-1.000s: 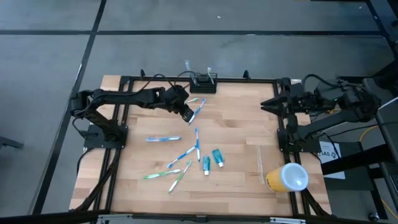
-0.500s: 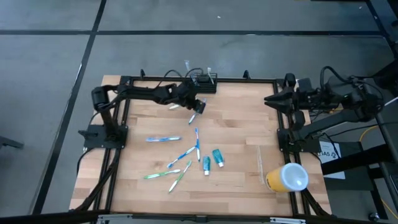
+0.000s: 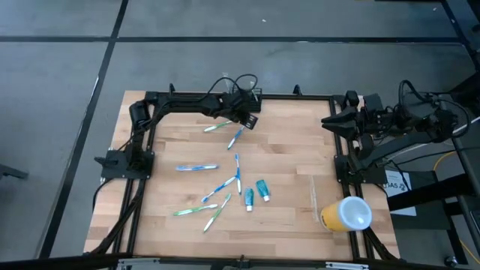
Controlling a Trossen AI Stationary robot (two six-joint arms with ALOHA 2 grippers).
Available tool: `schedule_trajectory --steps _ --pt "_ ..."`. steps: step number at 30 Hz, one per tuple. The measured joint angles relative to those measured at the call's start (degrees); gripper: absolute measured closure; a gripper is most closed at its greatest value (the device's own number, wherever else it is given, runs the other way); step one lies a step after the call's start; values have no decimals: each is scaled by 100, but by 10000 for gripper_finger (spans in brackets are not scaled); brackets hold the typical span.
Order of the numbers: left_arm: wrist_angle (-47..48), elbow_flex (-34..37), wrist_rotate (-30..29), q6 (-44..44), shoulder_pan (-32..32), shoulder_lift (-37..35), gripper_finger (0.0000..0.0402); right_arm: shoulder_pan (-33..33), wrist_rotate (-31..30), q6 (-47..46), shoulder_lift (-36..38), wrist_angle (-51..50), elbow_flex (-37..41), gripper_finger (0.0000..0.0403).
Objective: Pick & Place toothbrushing station
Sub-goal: Put the blue toothbrush into the wire organizer
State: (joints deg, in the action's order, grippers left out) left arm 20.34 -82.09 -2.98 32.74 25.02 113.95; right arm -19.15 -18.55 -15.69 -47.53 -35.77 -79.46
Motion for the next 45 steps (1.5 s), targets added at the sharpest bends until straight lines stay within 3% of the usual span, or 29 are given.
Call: schedule_trajectory --steps 8,12,21,31,37,45 --pt "262 5 -271 905 74 0 237 -326 -199 -39 2 40 0 333" --pt "314 5 -401 1197 48 0 220 -461 -304 -39 2 75 0 333" --pt "562 8 -286 1207 -259 290 232 -745 -346 -37 0 284 -2 333" --pt "1406 10 -790 954 -791 360 227 -1171 -776 -65 -43 284 -2 333" --pt "1280 234 -879 952 -892 352 240 -1319 -811 -78 -79 330 -2 333" --pt "400 491 -920 952 -888 354 261 -1542 -1064 -82 -107 442 -4 333"
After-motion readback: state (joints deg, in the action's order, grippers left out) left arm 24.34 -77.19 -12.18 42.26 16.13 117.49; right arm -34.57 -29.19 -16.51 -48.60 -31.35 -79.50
